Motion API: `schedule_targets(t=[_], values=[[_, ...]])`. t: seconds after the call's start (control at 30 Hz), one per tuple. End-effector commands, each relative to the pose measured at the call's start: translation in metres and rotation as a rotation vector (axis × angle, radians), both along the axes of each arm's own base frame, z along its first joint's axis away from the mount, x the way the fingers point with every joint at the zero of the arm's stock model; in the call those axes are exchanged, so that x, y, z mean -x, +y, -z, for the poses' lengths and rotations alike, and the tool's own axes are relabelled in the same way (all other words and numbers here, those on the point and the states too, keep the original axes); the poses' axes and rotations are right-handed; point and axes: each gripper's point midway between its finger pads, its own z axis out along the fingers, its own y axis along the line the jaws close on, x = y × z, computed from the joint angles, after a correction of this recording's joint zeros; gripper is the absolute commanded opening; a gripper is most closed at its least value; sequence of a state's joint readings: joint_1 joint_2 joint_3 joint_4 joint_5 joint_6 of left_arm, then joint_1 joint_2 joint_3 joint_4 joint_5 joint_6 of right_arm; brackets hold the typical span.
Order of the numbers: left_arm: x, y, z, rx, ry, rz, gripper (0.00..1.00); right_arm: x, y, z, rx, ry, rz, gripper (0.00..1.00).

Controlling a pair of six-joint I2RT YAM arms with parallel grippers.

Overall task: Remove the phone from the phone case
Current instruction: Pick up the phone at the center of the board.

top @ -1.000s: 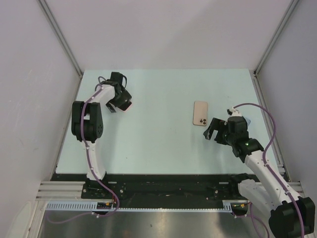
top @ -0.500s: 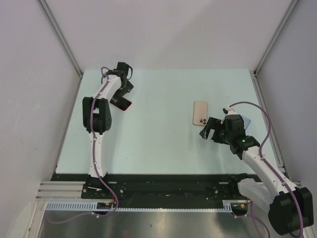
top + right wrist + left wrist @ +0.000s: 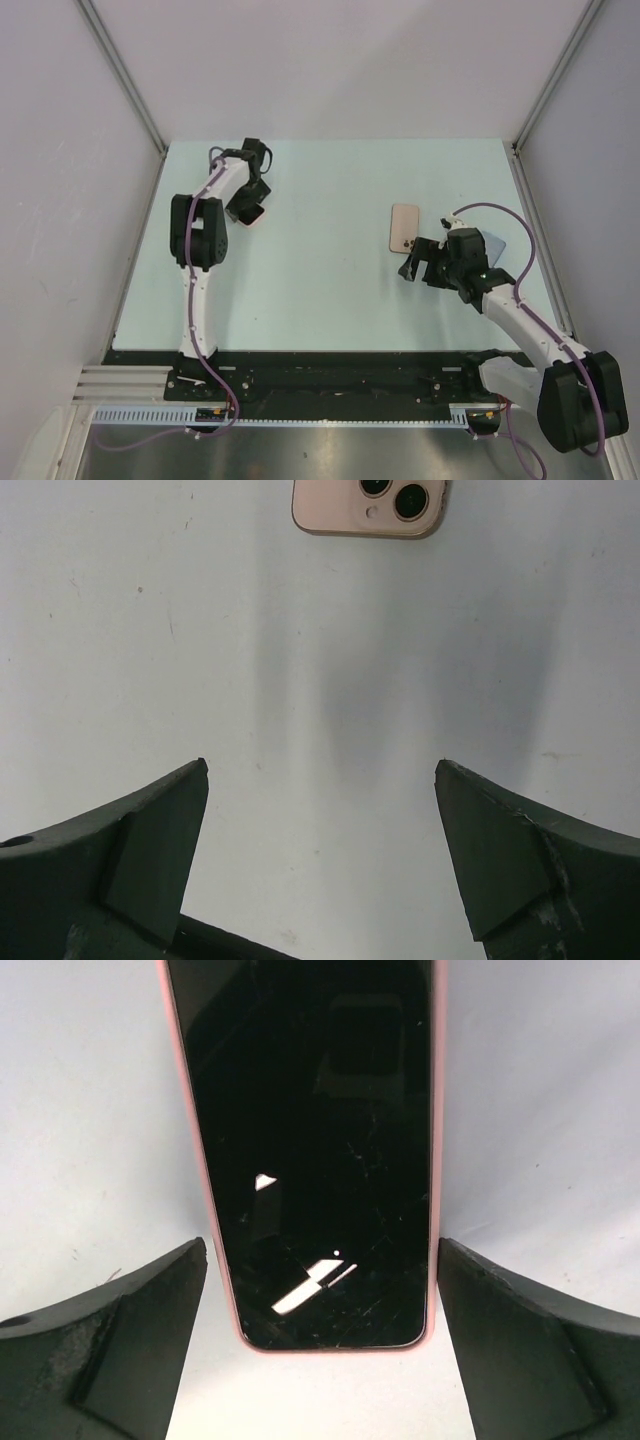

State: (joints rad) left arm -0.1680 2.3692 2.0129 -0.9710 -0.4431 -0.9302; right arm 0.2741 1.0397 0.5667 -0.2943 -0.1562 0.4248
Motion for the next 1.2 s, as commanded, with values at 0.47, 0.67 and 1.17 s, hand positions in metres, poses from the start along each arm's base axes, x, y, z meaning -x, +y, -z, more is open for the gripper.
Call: schedule_targets(t=[0.47,0.67,1.17], values=[[0.021,-0.026,0.005,0.187,0.004,0.038,0.81,0.006,0.004,-0.016,-0.018,-0.05,-0.048,1.0],[0.04,-0.066,0.0,0.364,-0.04,0.258,0.76,0.014,0.01,-0.027,-0.056,-0.065,-0.072,0.99],[0.2,-0.193,-0.01,0.55,0.012,0.807,0.77,0.01,0.048,-0.068,-0.317,-0.112,-0.113,0.99]])
